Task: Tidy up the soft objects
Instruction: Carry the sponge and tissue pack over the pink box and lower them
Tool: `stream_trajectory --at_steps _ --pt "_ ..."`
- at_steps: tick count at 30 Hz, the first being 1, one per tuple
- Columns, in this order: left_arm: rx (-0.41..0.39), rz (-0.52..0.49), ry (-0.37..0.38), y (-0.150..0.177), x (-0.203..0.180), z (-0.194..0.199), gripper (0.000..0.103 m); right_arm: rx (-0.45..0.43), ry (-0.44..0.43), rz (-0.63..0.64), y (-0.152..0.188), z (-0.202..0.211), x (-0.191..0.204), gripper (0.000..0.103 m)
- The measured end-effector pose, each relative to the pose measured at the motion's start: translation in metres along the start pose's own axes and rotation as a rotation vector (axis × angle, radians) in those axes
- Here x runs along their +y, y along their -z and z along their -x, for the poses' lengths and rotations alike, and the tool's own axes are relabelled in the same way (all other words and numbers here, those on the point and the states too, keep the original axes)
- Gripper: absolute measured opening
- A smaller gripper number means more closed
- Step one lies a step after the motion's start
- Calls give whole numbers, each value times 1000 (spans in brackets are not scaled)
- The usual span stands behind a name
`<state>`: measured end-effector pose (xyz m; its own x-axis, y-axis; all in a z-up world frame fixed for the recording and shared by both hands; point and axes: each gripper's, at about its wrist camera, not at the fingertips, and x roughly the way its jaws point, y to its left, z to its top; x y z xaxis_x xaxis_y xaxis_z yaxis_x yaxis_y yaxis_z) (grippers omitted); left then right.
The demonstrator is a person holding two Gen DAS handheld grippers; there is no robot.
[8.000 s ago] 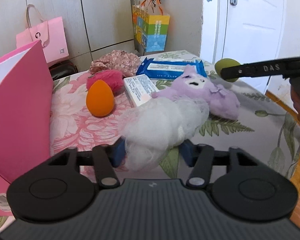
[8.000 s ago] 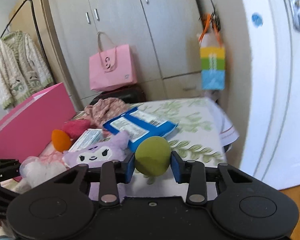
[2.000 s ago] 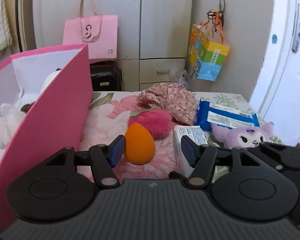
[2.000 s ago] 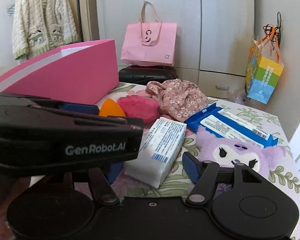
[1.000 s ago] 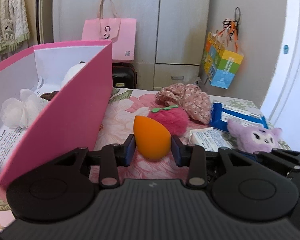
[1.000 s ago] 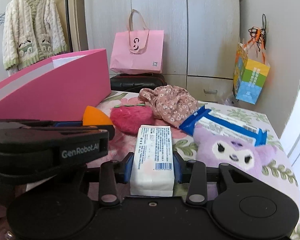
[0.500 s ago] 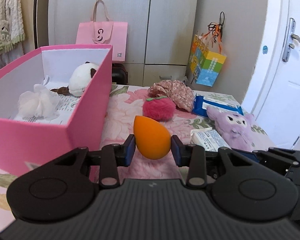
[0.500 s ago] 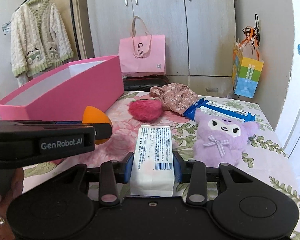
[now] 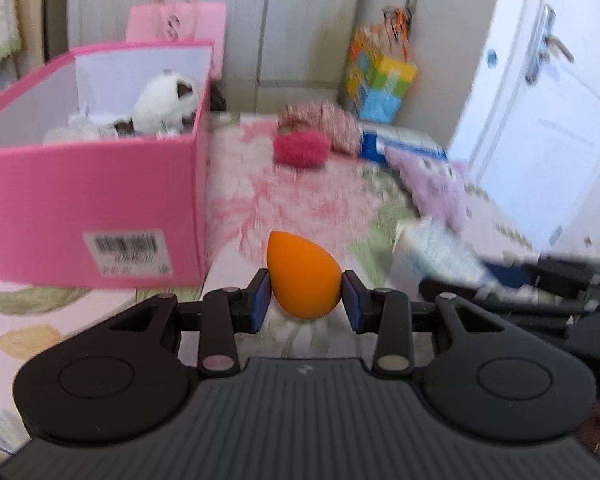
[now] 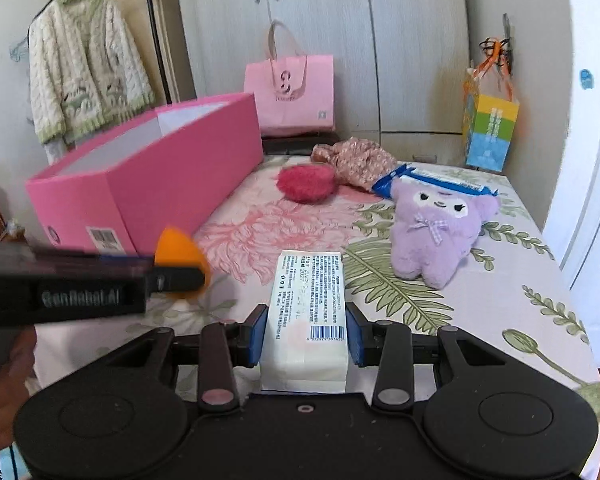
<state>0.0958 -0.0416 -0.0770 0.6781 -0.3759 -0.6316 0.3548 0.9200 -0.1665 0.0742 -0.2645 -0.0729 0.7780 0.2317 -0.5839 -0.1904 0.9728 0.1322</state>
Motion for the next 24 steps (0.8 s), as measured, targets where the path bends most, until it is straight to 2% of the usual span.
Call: stream_trajectory --at_steps 4,9,12,14,17,22,24 --pt "55 -18 47 1 16 11 37 8 -18 50 -3 18 8 45" --pt "103 -29 82 -3 40 36 37 96 -100 68 -15 30 12 45" --pt "116 -38 96 -12 55 57 37 123 -185 60 -25 38 20 45" --pt "90 -46 86 -21 64 73 37 117 -267 39 -33 42 26 45" --pt "14 -56 48 -32 75 95 37 95 -341 40 -46 42 37 45" --pt "-93 -35 24 -53 92 113 37 36 -371 93 -70 30 62 45" --pt "-112 -34 18 -63 97 111 37 23 -378 109 -84 21 71 45"
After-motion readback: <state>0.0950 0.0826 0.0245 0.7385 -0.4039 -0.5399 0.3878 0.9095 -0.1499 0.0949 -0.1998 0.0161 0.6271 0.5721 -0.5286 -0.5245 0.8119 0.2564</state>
